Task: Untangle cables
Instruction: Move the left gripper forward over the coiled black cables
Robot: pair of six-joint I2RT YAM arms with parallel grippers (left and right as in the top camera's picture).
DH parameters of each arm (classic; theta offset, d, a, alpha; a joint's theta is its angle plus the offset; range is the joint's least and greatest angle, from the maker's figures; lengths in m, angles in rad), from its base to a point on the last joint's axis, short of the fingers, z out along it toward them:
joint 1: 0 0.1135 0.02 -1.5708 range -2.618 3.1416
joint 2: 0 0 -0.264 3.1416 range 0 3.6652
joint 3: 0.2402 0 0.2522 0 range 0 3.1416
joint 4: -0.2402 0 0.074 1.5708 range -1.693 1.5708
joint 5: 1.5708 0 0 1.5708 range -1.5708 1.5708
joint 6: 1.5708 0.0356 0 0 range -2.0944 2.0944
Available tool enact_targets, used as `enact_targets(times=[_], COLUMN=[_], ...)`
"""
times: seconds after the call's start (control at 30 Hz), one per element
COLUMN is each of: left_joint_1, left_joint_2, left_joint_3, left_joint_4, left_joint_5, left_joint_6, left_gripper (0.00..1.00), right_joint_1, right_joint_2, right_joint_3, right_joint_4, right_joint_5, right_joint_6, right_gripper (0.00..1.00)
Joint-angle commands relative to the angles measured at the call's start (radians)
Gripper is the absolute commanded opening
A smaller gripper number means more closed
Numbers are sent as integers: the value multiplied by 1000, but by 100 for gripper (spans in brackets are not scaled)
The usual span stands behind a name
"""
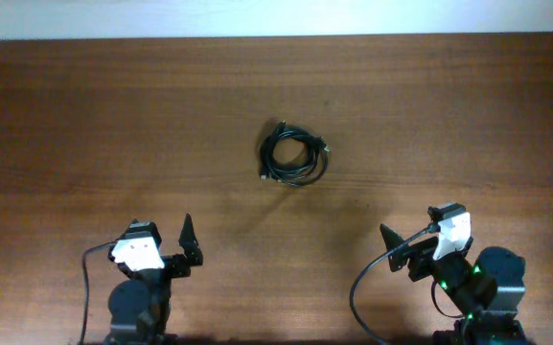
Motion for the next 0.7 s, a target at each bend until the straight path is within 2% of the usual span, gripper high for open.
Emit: enact_targets(times=[0.0,0.23,0.37,0.47,0.57,0.67], left_joint_1=[3,3,3,-1,-32,-82], left_joint_2=[97,513,843,1023,1173,1255], left_joint_3=[208,553,825,1007,1180,1299], left_joint_4=[-84,-278,-458,-566,-620,-636], left_joint_5=[161,351,504,605,740,692], left_joint_6=[18,43,129,148,247,259], left_gripper=[99,99,99,99,99,99], right_joint_1=[-6,-4,29,74,148,210], right_joint_2=[101,363,472,516,559,597], right_joint_3=[110,347,493,569,641,682], right_joint_4=[-27,-143,-246,-293,-352,-396], right_joint_5=[2,1,41,85,176,250], right_joint_6=[-12,-29,-63,-63,-59,-59], right_gripper=[99,99,99,98,98,98])
